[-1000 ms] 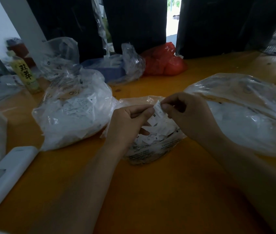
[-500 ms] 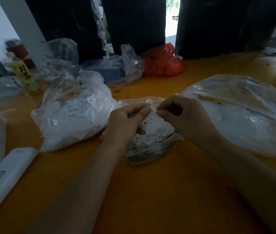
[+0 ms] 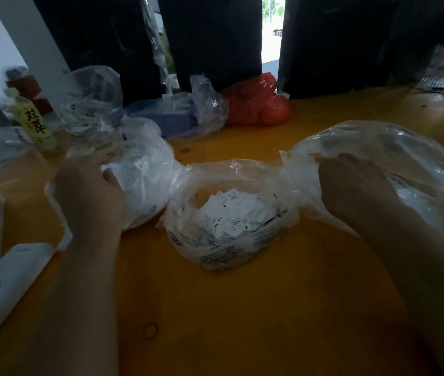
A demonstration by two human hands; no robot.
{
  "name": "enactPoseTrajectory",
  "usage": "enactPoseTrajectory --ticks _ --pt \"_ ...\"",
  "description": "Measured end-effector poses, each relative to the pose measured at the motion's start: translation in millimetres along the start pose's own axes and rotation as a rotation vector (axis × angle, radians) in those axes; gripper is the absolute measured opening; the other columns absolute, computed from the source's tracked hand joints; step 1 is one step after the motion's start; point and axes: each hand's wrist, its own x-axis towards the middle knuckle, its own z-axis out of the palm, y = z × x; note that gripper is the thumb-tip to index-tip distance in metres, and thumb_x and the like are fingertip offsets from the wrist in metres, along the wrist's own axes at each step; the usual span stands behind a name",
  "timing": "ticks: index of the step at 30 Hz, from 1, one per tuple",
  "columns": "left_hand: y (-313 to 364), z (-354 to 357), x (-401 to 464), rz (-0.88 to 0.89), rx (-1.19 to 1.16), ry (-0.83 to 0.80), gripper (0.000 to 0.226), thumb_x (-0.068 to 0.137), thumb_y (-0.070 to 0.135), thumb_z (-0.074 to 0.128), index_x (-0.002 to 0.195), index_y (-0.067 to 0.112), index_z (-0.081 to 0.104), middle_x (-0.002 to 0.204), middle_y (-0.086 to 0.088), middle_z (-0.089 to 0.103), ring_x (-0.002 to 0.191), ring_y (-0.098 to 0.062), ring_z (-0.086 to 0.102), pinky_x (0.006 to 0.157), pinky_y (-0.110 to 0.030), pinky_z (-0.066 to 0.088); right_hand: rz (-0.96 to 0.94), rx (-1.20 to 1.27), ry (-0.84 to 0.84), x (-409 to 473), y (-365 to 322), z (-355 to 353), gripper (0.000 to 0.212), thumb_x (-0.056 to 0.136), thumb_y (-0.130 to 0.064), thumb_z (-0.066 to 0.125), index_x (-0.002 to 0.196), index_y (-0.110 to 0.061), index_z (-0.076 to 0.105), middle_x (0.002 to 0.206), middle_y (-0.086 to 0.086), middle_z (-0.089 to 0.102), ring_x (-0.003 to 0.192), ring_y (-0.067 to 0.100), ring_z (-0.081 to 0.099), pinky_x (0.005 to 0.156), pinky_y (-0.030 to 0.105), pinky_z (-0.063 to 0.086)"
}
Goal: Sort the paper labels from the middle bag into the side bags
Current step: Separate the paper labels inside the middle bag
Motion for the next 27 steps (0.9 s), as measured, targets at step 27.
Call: enactPoseTrajectory --ticks 27 --pt "82 20 -52 0.375 -0.441 -0.156 0.031 0.097 0.012 0.048 0.112 0.016 0.075 0.112 -0.001 0.072 0.116 -0.023 0.055 0.097 -0.042 0.039 0.076 0.605 0.348 7 -10 6 0.043 0.097 -0.029 0.050 0.057 -0.013 0.045 0.046 0.000 0.036 0.042 0.016 0.032 0.047 0.026 0.029"
